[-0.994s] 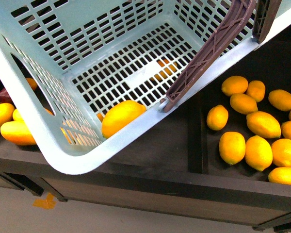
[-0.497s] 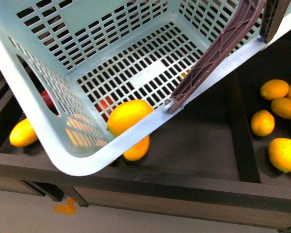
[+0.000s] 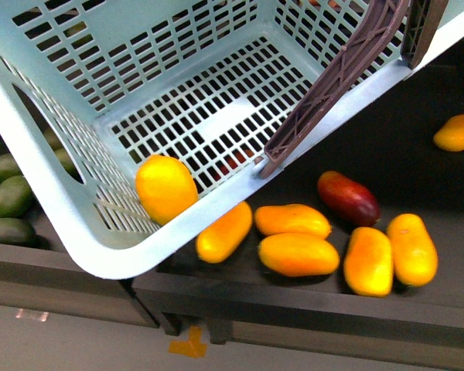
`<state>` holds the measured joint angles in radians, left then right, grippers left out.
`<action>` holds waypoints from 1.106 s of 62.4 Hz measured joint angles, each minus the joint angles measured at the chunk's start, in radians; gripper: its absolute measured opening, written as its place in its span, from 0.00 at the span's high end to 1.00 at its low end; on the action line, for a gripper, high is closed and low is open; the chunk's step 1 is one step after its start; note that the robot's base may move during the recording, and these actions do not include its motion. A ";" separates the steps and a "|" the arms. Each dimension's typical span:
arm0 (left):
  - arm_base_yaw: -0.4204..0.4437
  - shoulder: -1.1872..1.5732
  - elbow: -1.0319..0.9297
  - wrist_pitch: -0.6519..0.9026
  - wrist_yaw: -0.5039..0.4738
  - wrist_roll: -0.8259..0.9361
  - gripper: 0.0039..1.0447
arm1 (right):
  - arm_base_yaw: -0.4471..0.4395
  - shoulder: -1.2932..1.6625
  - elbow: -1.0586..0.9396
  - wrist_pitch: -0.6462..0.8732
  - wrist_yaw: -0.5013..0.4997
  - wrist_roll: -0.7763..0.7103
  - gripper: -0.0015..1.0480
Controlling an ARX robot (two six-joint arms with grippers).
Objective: Pick lemon and mango into basket
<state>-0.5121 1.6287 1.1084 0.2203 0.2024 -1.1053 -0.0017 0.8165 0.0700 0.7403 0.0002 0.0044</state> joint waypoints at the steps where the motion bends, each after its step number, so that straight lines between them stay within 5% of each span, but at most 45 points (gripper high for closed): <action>1: 0.000 0.000 0.000 0.000 0.000 0.000 0.85 | 0.000 0.000 0.000 0.000 0.000 0.000 0.08; 25: 0.018 -0.004 0.000 0.000 -0.027 0.009 0.85 | 0.003 0.000 0.002 -0.011 0.007 0.004 0.08; 31: 0.017 -0.004 0.000 0.000 -0.024 0.023 0.85 | 0.011 0.036 0.157 -0.431 0.158 0.170 0.08; 35: 0.013 -0.004 0.000 0.000 -0.013 0.014 0.85 | -0.024 0.119 0.268 -0.626 0.136 0.237 0.08; 45: 0.005 -0.004 0.000 0.000 0.001 0.007 0.85 | -0.150 0.401 0.445 -0.618 -0.061 0.240 0.08; 60: 0.000 -0.004 0.000 0.000 0.007 0.000 0.85 | -0.322 0.863 0.681 -0.463 -0.242 -0.139 0.08; 69: 0.002 -0.004 0.000 0.000 -0.005 0.001 0.85 | -0.375 1.041 0.776 -0.506 -0.332 -0.369 0.08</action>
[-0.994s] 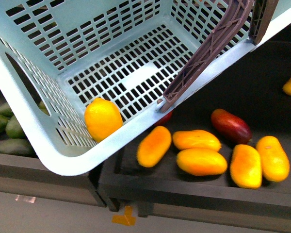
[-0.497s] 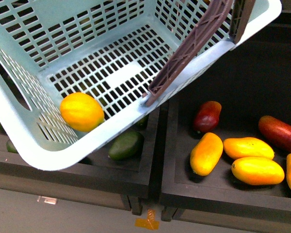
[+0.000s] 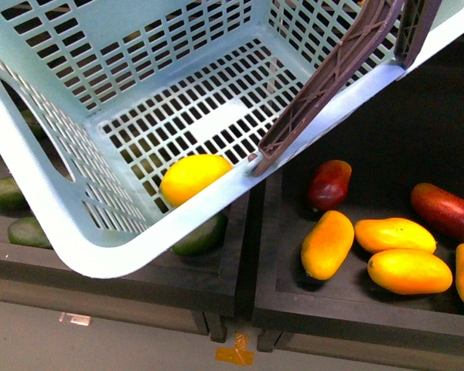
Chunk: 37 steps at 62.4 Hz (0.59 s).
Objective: Pick lemon and mango into basket
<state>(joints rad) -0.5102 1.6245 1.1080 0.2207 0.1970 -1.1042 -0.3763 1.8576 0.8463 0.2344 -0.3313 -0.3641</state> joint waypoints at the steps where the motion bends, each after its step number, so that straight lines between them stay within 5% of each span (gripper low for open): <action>1: 0.000 0.000 0.000 0.000 -0.003 0.002 0.85 | -0.006 0.023 0.017 -0.016 -0.014 -0.032 0.08; 19: 0.000 0.000 0.000 0.000 0.010 0.000 0.85 | -0.024 0.303 0.262 -0.193 -0.043 -0.431 0.08; 37: 0.000 0.000 0.000 0.000 0.008 0.000 0.85 | 0.018 0.522 0.453 -0.270 -0.028 -0.579 0.08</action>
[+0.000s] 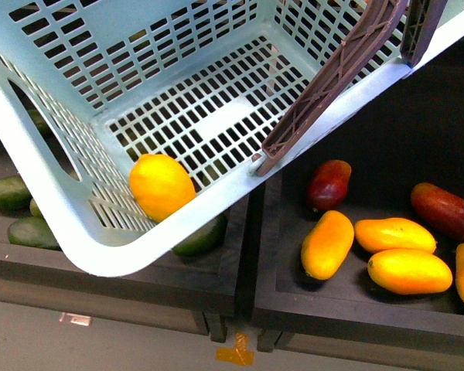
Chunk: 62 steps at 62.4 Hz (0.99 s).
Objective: Pick lemon and mango into basket
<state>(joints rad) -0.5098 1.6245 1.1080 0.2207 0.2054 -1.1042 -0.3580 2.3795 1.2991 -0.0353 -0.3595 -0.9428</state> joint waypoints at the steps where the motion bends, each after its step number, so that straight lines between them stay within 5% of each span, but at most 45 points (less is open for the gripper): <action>1: 0.000 0.000 0.000 0.000 -0.001 0.000 0.85 | 0.005 0.013 0.017 -0.006 -0.001 -0.006 0.08; 62: 0.000 0.000 0.000 0.000 -0.002 0.000 0.85 | 0.062 0.294 0.295 -0.087 0.028 -0.066 0.08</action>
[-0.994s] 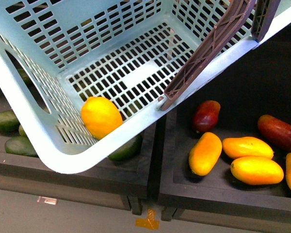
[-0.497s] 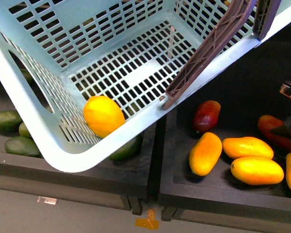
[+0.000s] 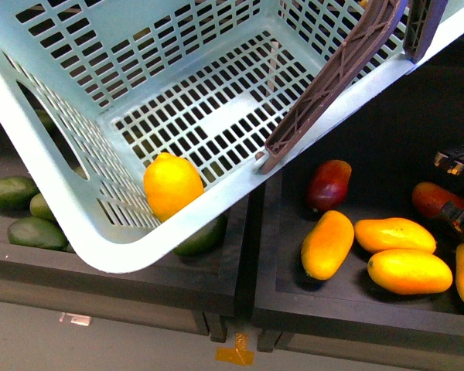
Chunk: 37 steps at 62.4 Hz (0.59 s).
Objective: Pick lemon and mango into basket
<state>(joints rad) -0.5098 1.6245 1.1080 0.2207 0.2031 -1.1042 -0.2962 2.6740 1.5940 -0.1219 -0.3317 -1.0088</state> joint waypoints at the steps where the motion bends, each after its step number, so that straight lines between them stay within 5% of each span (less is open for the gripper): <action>1: 0.000 0.000 0.000 0.000 0.000 0.000 0.85 | 0.001 0.002 0.000 0.005 -0.002 0.004 0.08; 8: 0.000 0.000 0.000 0.000 0.000 0.000 0.85 | 0.004 0.003 -0.003 0.020 -0.005 0.027 0.11; 21: 0.000 0.000 0.000 0.000 0.000 0.000 0.85 | -0.001 0.000 -0.014 0.014 -0.016 0.045 0.38; 37: 0.000 0.000 0.000 0.000 0.000 0.000 0.85 | -0.036 -0.099 -0.100 0.066 -0.097 0.149 0.38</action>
<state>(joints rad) -0.5098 1.6245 1.1080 0.2207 0.2031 -1.1046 -0.3321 2.5748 1.4940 -0.0559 -0.4282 -0.8600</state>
